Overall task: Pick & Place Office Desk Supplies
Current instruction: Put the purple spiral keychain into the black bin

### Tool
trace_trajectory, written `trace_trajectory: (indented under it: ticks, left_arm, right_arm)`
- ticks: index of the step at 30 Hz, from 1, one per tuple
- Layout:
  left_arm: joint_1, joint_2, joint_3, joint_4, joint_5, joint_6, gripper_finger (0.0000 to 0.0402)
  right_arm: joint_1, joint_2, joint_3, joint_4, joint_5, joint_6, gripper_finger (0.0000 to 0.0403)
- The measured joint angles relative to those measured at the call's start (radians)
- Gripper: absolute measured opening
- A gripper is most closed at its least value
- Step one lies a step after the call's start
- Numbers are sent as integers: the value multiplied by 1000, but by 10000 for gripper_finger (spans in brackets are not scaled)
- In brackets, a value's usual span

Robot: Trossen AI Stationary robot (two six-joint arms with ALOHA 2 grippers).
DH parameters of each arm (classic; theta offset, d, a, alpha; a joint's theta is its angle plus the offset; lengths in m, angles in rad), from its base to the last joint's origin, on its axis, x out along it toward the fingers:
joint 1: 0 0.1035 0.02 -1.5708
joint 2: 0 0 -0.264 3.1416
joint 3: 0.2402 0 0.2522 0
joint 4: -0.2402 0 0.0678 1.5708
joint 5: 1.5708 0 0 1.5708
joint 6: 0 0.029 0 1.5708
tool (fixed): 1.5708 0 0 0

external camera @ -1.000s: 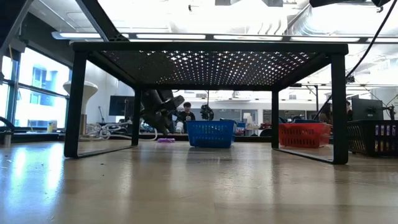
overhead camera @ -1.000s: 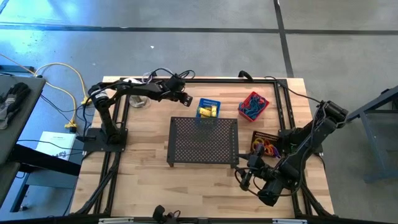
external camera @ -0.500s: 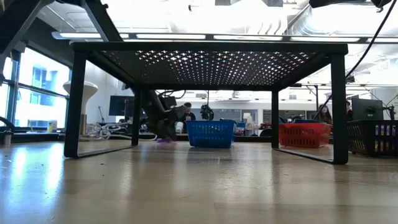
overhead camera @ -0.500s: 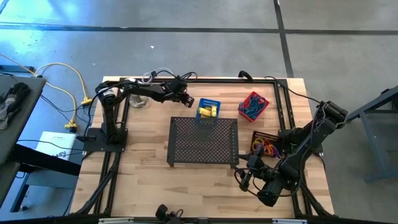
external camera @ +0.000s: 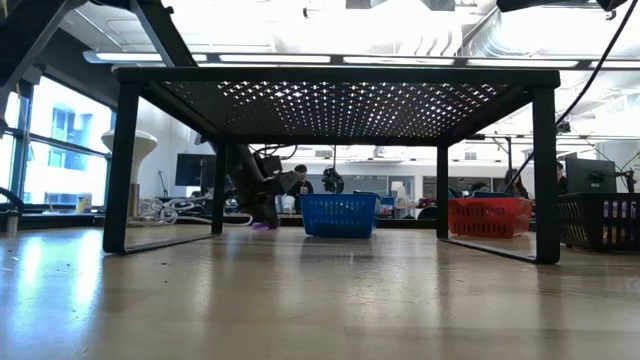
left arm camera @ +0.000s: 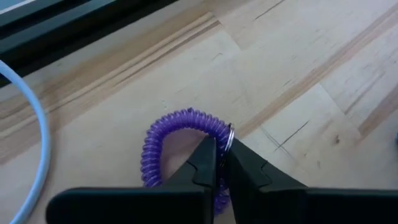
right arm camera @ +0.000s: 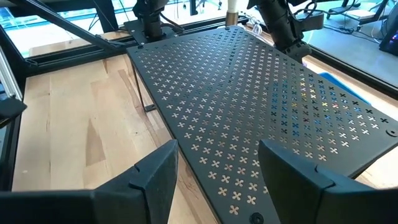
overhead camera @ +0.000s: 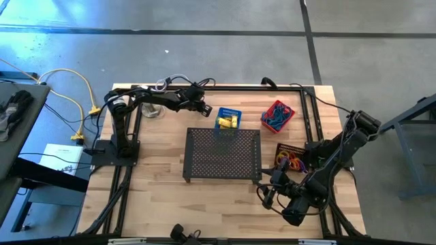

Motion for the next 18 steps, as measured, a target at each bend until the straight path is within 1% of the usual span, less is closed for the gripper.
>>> trace_trajectory:
  ticks: [3, 6, 8, 11, 14, 18]
  left_arm:
    - [-15, -25, -3, -17, 0, 0, 11]
    - [-45, -81, -9, -46, -6, 9, 10]
    - [-70, -131, -6, -41, -52, 45, 10]
    - [-102, -208, -4, -65, -152, 91, 9]
    - [-148, -298, -6, -80, -210, 101, 9]
    - [-235, -424, -4, -65, -209, 139, 8]
  right_arm:
    - [0, 0, 0, 0, 0, 0, 211]
    - [0, 0, 0, 0, -1, 0, 211]
    - [0, 0, 0, 0, -2, 0, 211]
    - [0, 0, 0, 2, -8, 0, 211]
    - [0, 0, 0, 29, -9, 0, 211]
    - [0, 0, 0, 72, -8, -8, 211]
